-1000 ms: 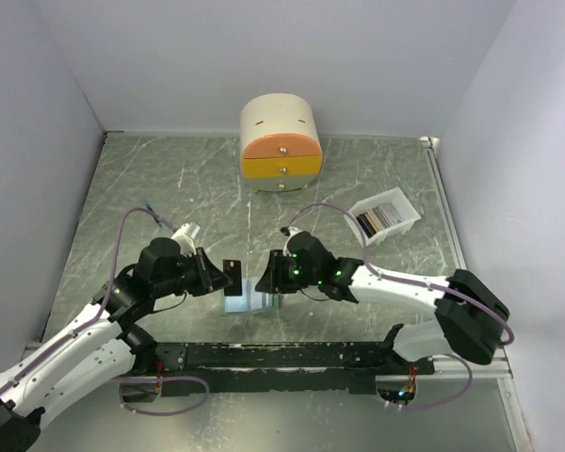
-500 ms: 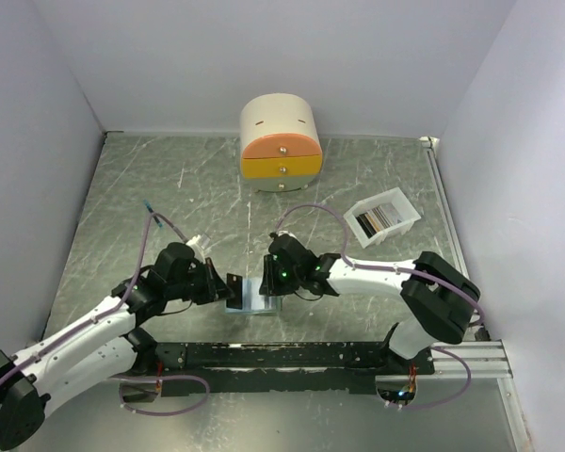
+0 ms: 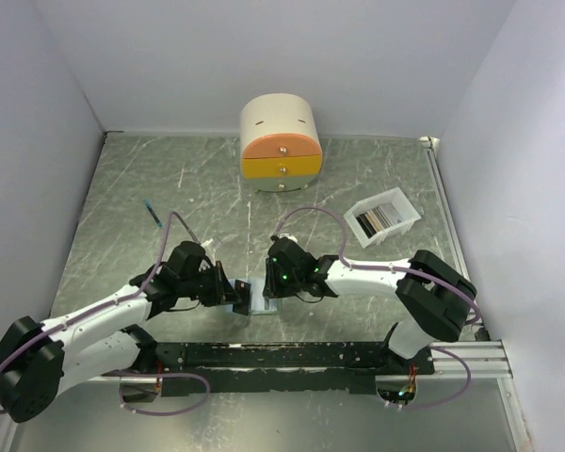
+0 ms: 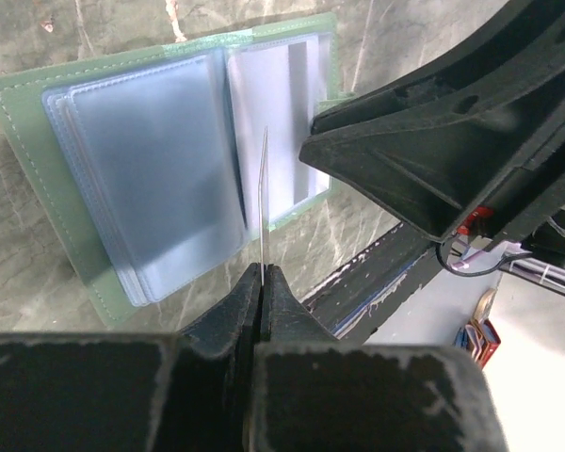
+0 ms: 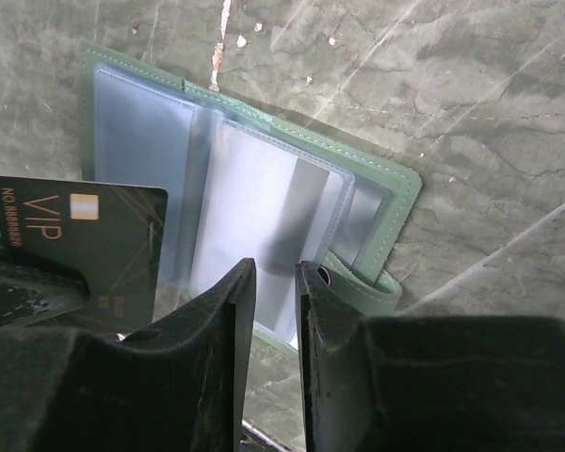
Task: Put the credit cards into the card holder
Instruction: Insert the credit card into the card holder.
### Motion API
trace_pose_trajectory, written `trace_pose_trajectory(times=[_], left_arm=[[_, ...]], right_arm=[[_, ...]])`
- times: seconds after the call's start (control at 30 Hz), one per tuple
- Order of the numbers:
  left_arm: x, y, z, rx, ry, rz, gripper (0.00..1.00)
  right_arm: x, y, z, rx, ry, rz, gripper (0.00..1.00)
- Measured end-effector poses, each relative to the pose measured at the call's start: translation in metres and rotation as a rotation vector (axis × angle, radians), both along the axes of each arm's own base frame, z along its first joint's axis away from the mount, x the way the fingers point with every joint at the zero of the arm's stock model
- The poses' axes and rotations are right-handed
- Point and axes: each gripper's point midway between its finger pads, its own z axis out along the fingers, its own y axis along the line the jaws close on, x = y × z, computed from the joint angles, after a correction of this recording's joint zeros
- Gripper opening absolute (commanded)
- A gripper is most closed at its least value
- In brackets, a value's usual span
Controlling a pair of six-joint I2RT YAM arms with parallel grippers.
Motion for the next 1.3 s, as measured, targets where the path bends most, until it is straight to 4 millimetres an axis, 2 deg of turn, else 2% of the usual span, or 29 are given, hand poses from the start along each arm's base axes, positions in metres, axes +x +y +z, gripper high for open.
trace_pose_trajectory(times=[0.2, 0.4, 0.77, 1.13, 1.3], left_arm=[[-0.002, -0.001, -0.012, 0.018, 0.043, -0.017, 0.07], [0.002, -0.006, -0.009, -0.021, 0.046, -0.025, 0.07], [0.003, -0.003, -0.024, 0.004, 0.096, -0.02, 0.07], [0.003, -0.007, -0.023, -0.015, 0.097, -0.04, 0.07], [0.005, -0.008, -0.015, -0.022, 0.088, -0.041, 0.07]], right_arm=[[0.0, -0.002, -0.001, -0.008, -0.012, -0.006, 0.24], [0.0, -0.007, -0.001, -0.011, -0.026, -0.01, 0.23], [-0.001, -0.006, -0.002, -0.01, -0.034, -0.004, 0.23], [-0.001, -0.007, -0.002, -0.015, -0.042, 0.003, 0.22], [-0.001, -0.007, -0.002, -0.017, -0.045, 0.007, 0.22]])
